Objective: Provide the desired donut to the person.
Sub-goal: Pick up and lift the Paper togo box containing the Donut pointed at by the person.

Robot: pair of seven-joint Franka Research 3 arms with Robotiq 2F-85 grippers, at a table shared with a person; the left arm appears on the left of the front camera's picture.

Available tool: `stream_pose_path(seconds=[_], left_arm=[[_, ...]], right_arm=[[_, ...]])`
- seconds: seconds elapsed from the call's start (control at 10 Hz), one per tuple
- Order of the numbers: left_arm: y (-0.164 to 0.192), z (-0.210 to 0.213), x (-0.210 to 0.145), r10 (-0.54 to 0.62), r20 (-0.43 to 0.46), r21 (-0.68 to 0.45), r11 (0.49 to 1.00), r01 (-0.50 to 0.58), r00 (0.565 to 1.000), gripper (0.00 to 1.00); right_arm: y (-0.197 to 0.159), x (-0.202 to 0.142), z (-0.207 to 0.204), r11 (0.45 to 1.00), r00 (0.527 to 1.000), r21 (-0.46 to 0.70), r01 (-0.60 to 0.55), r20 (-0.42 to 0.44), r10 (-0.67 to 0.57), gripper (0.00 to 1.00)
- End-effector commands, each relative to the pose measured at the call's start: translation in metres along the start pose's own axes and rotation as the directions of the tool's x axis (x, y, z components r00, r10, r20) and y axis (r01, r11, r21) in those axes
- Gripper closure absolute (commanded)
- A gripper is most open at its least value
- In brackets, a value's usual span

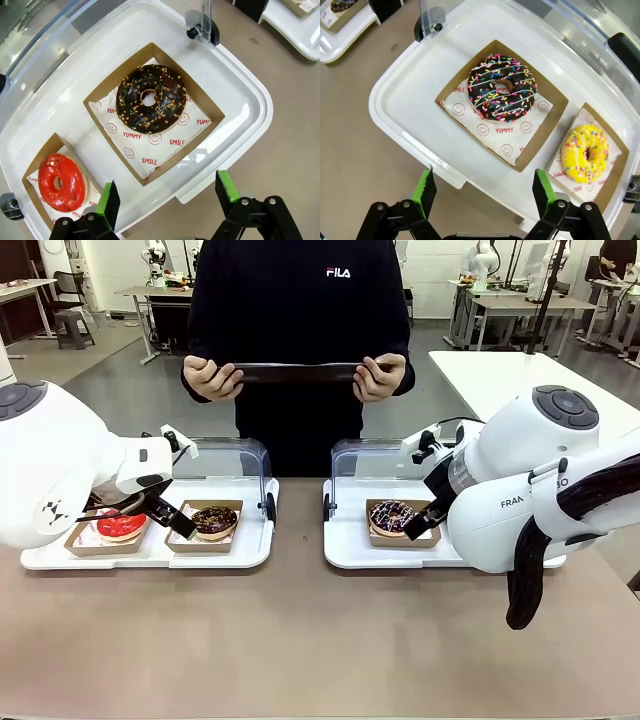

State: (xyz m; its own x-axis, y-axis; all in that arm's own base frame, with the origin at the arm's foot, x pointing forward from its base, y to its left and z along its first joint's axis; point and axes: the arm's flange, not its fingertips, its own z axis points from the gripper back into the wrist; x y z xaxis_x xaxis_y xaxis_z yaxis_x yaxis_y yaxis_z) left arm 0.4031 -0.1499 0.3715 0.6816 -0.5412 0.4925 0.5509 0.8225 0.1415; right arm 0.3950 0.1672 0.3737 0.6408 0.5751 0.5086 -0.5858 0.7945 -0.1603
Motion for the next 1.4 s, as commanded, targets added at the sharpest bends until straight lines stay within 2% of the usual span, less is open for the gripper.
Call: stream_pose_path(seconds=[0.0, 0.8, 1.0, 1.2, 1.3], left_arm=[[0.000, 0.000, 0.000, 0.000, 0.000, 0.000, 1.000, 0.000, 1.000, 0.00], [0.000, 0.000, 0.000, 0.000, 0.000, 0.000, 1.000, 0.000, 1.000, 0.00], [0.019, 0.037, -0.013, -0.016, 0.002, -0.054, 0.998, 0.016, 1.000, 0.00], [0.043, 0.068, -0.029, -0.030, 0.003, -0.125, 0.992, 0.030, 1.000, 0.00], [0.049, 0.078, -0.039, -0.054, -0.003, -0.185, 0.981, 0.053, 0.999, 0.00]], right_arm=[[0.000, 0.000, 0.000, 1.000, 1.000, 0.000, 0.001, 0.000, -0.001, 0.00], [0.000, 0.000, 0.000, 1.000, 1.000, 0.000, 0.000, 0.000, 0.000, 0.00], [-0.025, -0.001, 0.059, 0.999, 0.999, -0.012, -0.035, 0.026, 0.035, 0.00], [-0.054, -0.012, 0.103, 0.995, 0.997, 0.064, -0.082, 0.011, 0.081, 0.00], [-0.064, -0.022, 0.120, 0.980, 0.990, 0.138, -0.140, 0.032, 0.136, 0.00]])
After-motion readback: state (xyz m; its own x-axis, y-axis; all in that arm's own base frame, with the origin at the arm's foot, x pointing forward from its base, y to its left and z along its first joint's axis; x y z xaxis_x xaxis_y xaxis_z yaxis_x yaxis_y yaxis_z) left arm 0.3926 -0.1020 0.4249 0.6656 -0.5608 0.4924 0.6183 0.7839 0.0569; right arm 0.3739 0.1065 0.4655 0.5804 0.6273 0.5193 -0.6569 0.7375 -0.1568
